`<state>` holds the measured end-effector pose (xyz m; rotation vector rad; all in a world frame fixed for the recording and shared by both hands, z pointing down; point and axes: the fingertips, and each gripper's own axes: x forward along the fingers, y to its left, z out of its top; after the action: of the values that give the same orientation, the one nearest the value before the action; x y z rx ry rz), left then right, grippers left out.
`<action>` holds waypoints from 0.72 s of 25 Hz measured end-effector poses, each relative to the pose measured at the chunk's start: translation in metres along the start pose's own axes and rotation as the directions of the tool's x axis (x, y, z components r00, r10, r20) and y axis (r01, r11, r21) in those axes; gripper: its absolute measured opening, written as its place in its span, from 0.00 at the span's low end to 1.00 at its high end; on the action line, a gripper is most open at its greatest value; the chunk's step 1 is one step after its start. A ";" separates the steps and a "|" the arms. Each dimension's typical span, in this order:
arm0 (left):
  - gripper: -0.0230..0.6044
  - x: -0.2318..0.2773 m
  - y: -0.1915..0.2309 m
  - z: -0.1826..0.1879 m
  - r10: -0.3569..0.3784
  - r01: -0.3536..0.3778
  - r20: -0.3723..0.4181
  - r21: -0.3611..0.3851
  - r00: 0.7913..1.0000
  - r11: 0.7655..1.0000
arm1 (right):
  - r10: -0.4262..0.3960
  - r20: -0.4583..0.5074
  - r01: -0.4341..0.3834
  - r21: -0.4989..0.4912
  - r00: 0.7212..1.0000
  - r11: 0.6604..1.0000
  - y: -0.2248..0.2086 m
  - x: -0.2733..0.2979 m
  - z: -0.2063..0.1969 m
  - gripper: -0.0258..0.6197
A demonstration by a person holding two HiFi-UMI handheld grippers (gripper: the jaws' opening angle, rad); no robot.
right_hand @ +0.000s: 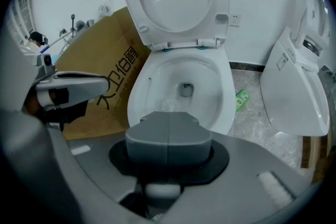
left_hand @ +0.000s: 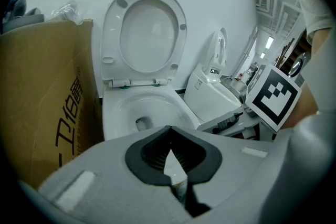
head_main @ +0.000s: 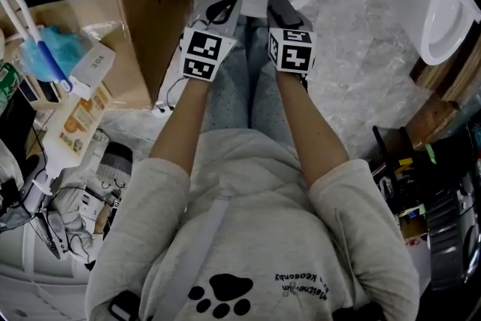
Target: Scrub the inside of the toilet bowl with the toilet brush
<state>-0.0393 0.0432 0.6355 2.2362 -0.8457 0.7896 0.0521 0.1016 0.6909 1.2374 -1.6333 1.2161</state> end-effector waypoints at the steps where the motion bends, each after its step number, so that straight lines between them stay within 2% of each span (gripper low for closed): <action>1: 0.03 0.000 0.002 0.000 0.001 -0.001 0.000 -0.001 1.000 1.000 | 0.001 0.000 -0.001 0.002 1.000 1.000 0.000 0.002 0.002 0.27; 18: 0.03 0.015 0.032 0.016 0.011 -0.011 -0.009 -0.025 1.000 1.000 | 0.011 0.020 -0.011 0.016 1.000 1.000 -0.003 0.028 0.048 0.27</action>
<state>-0.0484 0.0068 0.6464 2.2063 -0.8595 0.7896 0.0469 0.0482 0.7043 1.2556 -1.6497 1.2294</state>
